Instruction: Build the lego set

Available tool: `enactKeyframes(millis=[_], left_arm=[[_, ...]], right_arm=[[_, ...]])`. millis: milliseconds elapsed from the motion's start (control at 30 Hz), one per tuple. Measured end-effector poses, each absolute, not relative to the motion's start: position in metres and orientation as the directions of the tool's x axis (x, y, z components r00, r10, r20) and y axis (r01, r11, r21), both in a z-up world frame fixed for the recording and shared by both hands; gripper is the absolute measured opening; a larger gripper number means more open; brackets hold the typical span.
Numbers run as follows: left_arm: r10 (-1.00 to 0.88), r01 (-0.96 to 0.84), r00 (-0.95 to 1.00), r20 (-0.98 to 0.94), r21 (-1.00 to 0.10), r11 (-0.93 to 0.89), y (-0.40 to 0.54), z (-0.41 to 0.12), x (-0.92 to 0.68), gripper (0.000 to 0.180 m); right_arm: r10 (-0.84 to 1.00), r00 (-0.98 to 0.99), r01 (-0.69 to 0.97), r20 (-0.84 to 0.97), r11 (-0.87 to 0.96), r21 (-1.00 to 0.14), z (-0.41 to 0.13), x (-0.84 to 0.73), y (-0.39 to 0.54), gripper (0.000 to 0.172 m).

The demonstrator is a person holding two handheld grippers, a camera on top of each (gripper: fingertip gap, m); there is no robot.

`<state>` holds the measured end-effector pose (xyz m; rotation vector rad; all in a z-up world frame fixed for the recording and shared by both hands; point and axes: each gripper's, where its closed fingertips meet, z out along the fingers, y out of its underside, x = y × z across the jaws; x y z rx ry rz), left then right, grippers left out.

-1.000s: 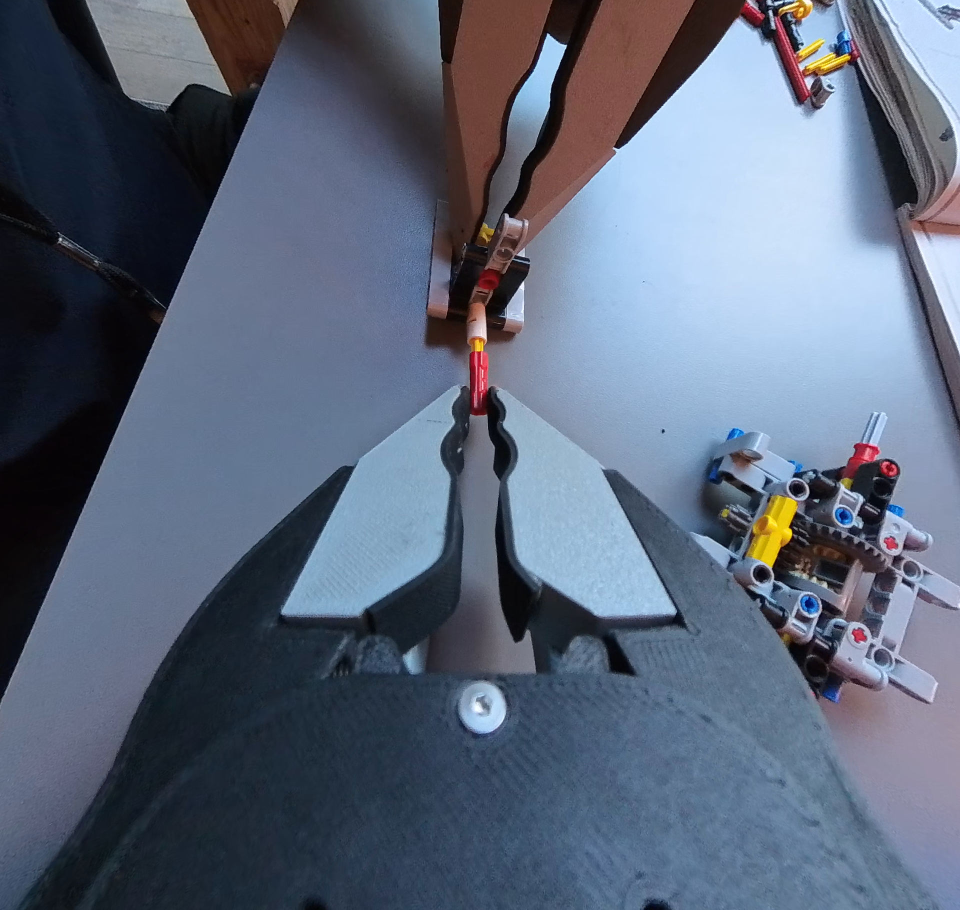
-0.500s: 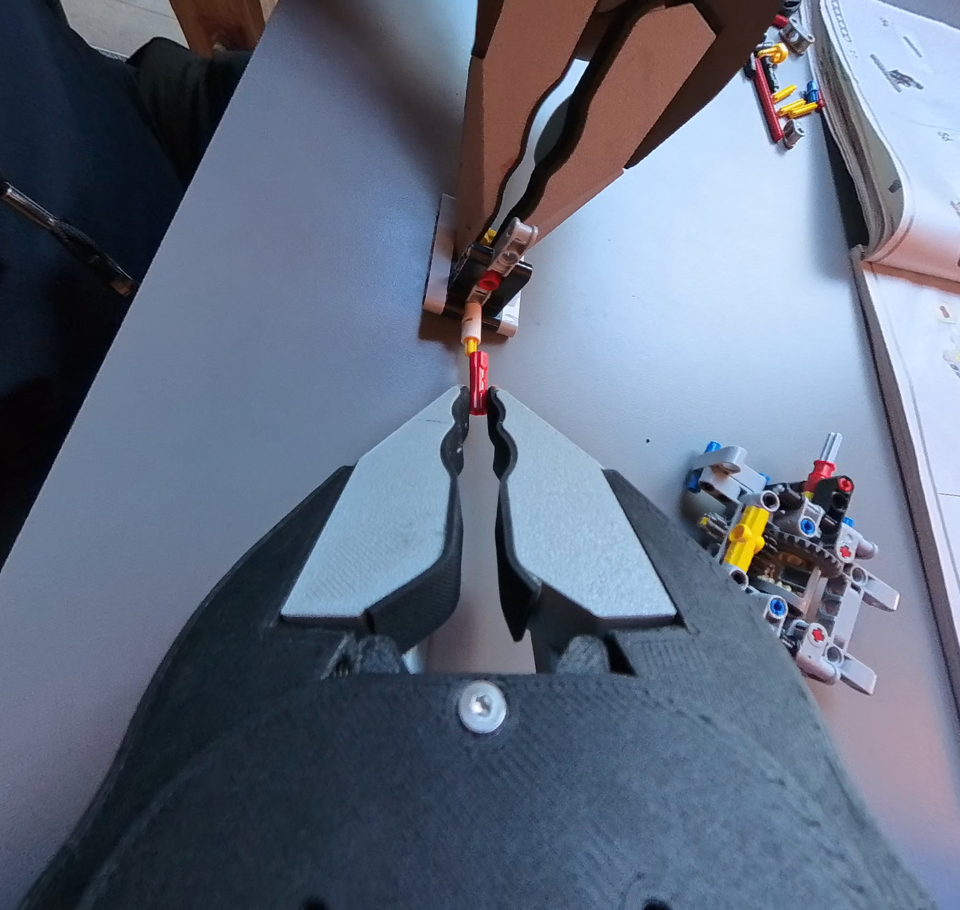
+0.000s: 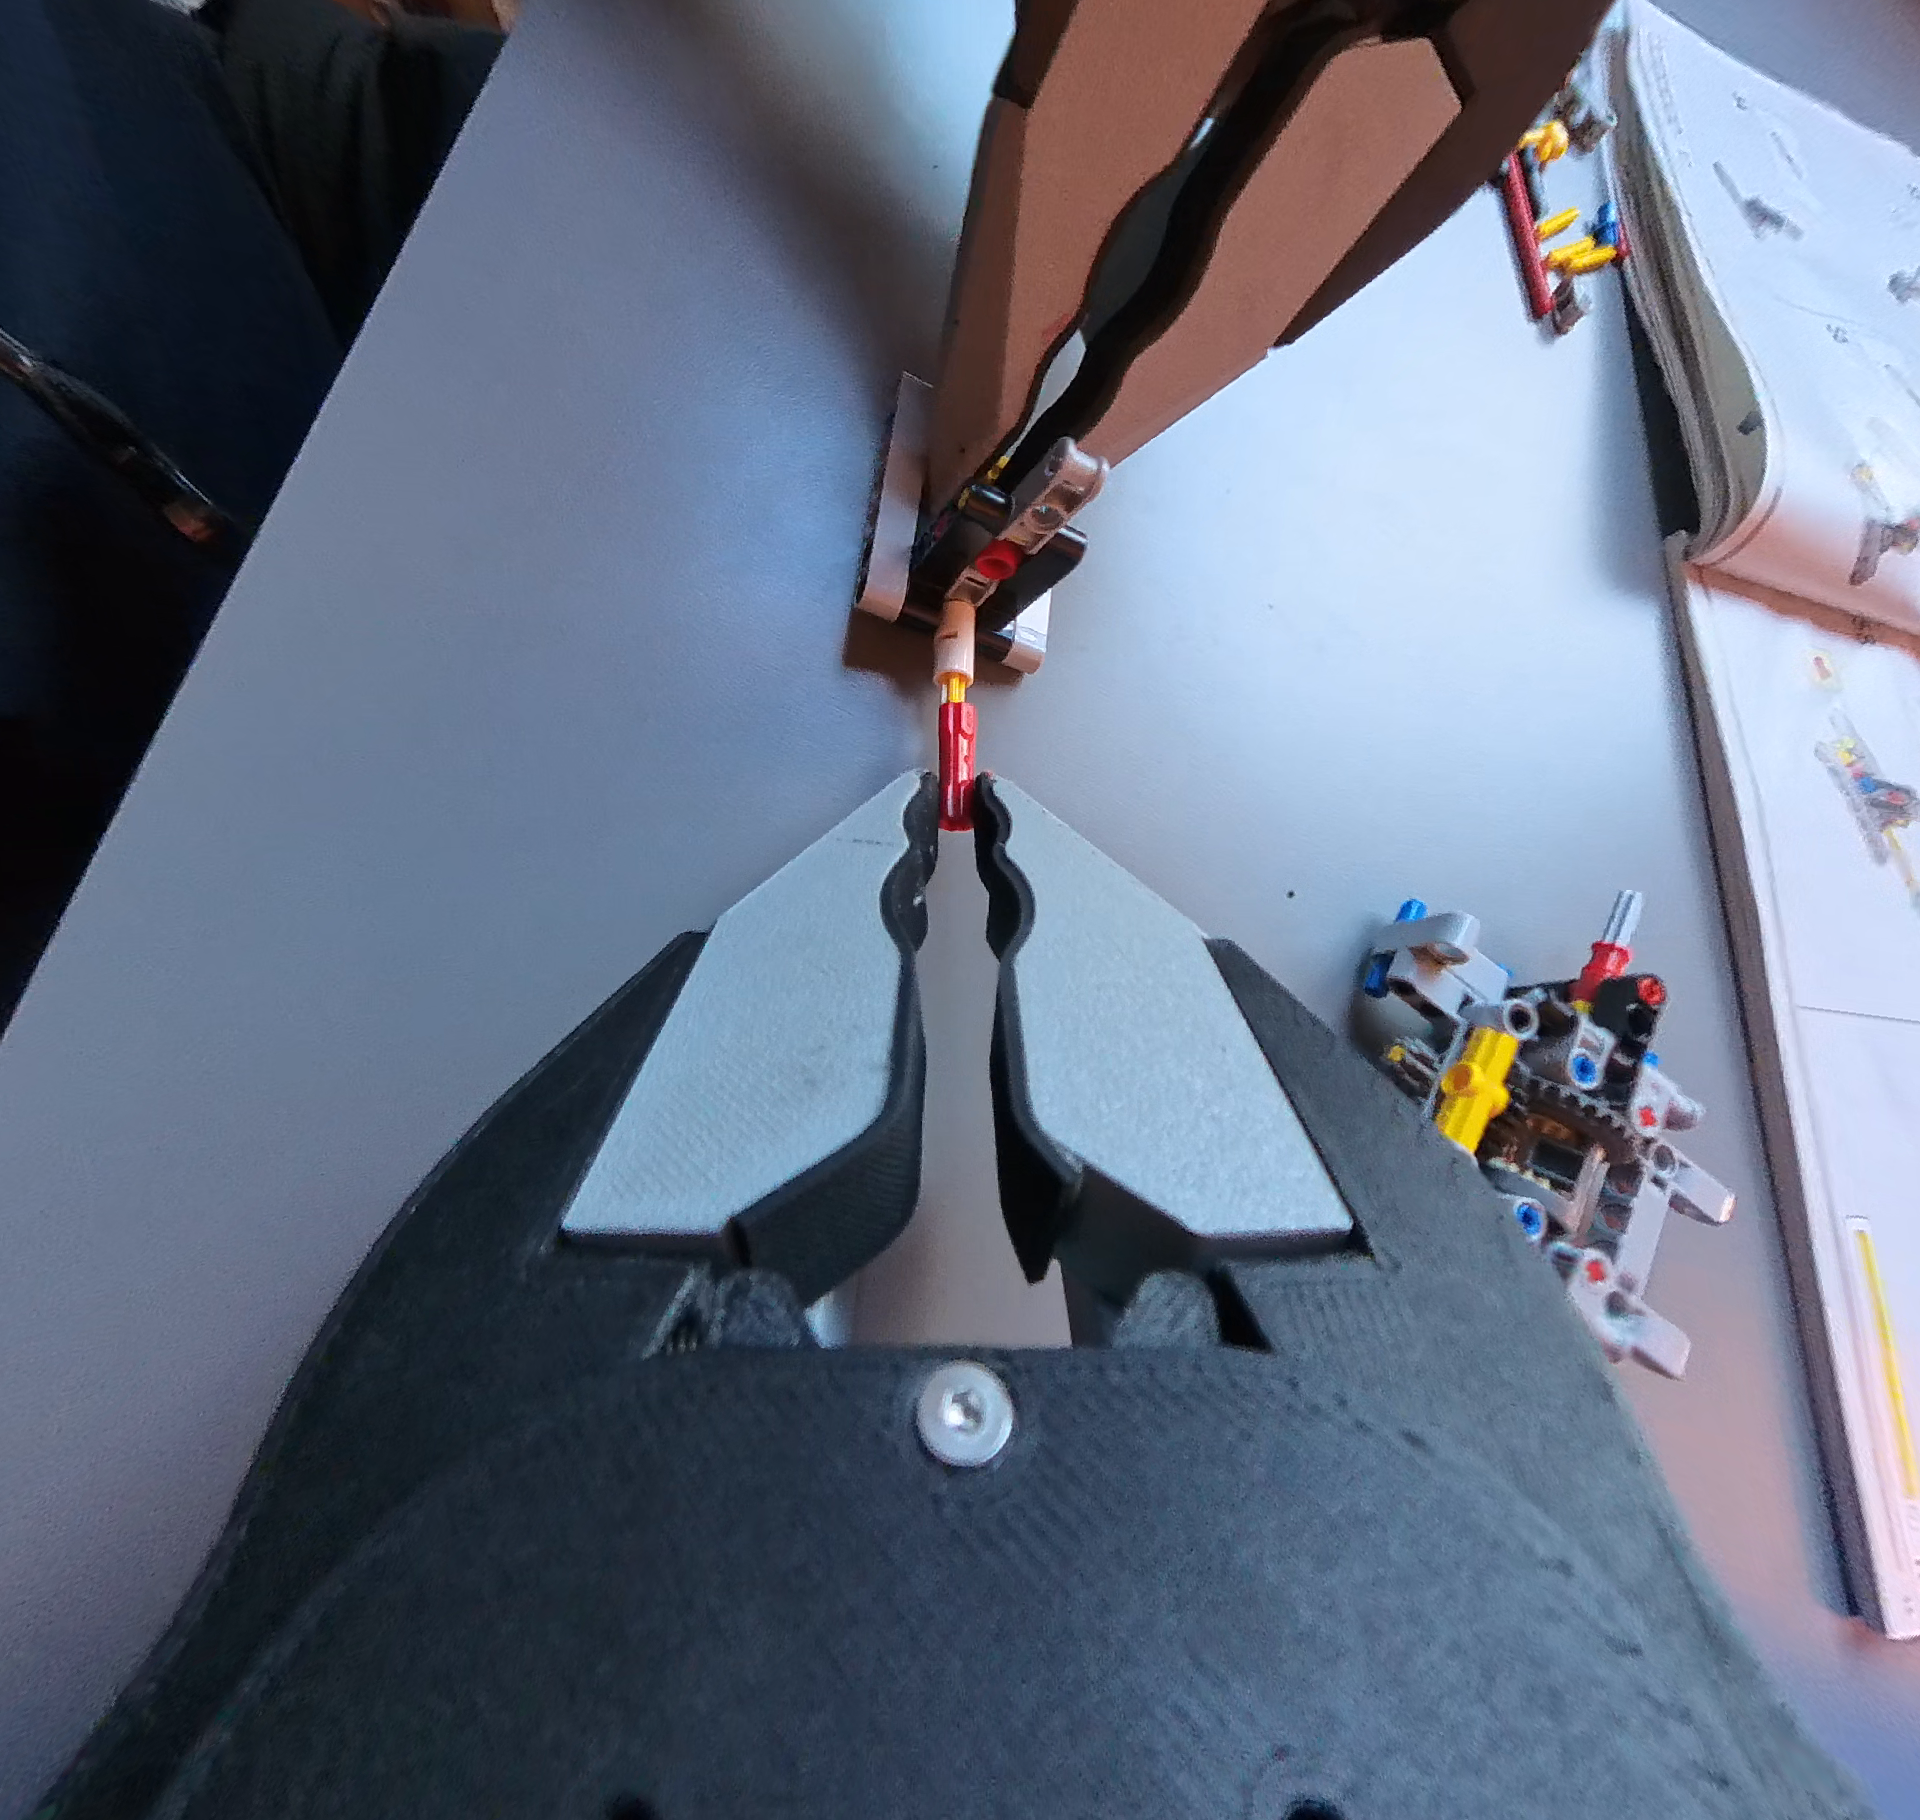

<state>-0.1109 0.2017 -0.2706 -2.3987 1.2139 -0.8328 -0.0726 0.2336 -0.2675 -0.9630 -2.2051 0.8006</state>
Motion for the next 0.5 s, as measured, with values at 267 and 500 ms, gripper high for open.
enactKeyframes(millis=[267, 500], left_arm=[[-0.784, -0.590, 0.482, 0.391, -0.517, -0.620, 0.1996, -0.2704, -0.1113, 0.003], [-0.760, -0.557, 0.505, 0.410, -0.518, -0.649, 0.1992, -0.2704, -0.1114, 0.003]], right_arm=[[0.736, -0.553, 0.379, 0.389, 0.639, -0.669, -0.2663, -0.0722, 0.2295, 0.003], [0.731, -0.556, 0.380, 0.396, 0.647, -0.661, -0.2664, -0.0701, 0.2247, 0.003]])
